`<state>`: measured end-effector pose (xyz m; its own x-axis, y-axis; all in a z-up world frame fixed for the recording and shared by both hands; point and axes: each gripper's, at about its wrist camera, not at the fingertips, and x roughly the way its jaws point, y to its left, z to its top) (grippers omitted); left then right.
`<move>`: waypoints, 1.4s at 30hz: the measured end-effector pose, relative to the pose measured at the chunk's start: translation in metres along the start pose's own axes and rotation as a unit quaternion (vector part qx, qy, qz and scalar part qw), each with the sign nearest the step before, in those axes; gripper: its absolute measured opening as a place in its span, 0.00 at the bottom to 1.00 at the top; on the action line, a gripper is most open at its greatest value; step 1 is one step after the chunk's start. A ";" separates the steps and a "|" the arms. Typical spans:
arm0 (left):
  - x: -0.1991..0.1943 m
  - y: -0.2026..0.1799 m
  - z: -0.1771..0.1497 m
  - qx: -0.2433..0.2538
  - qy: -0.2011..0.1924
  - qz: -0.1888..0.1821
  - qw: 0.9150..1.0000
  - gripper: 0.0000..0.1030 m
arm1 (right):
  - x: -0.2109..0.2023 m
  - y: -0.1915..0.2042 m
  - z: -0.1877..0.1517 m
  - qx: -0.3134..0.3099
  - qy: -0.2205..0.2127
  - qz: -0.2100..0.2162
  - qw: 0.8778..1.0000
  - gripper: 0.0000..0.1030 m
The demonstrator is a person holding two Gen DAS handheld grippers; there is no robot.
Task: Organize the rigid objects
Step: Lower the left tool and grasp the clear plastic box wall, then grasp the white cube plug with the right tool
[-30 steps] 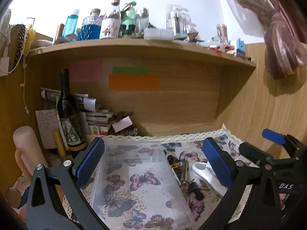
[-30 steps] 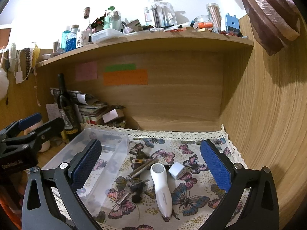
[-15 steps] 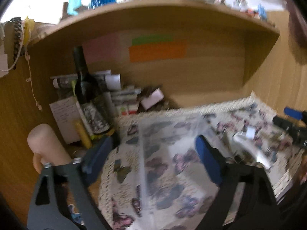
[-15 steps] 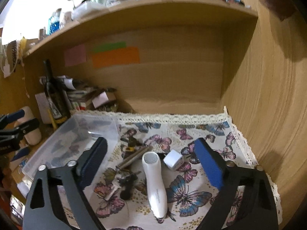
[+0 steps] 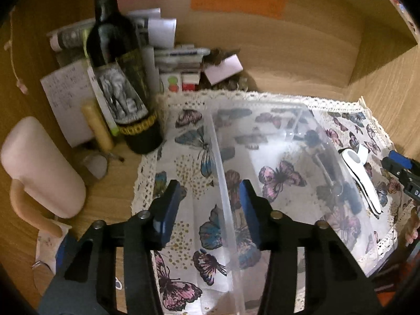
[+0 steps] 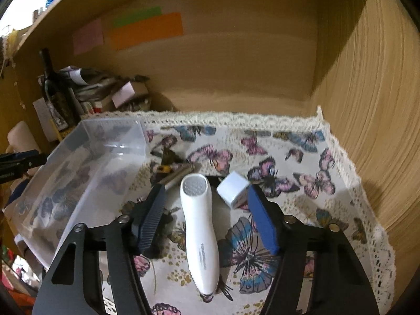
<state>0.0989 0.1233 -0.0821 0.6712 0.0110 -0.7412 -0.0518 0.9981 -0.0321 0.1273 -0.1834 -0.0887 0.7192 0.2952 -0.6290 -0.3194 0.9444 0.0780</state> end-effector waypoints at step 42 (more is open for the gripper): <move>0.020 -0.003 0.005 -0.002 0.061 -0.044 0.997 0.09 | 0.108 -0.046 0.035 0.029 0.122 -0.042 0.991 0.45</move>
<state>0.1161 0.1212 -0.0932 0.5784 -0.0837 -0.8115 -0.0008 0.9947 -0.1032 0.2412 -0.1900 -0.1327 0.5684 0.1783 -0.8032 -0.2242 0.9729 0.0573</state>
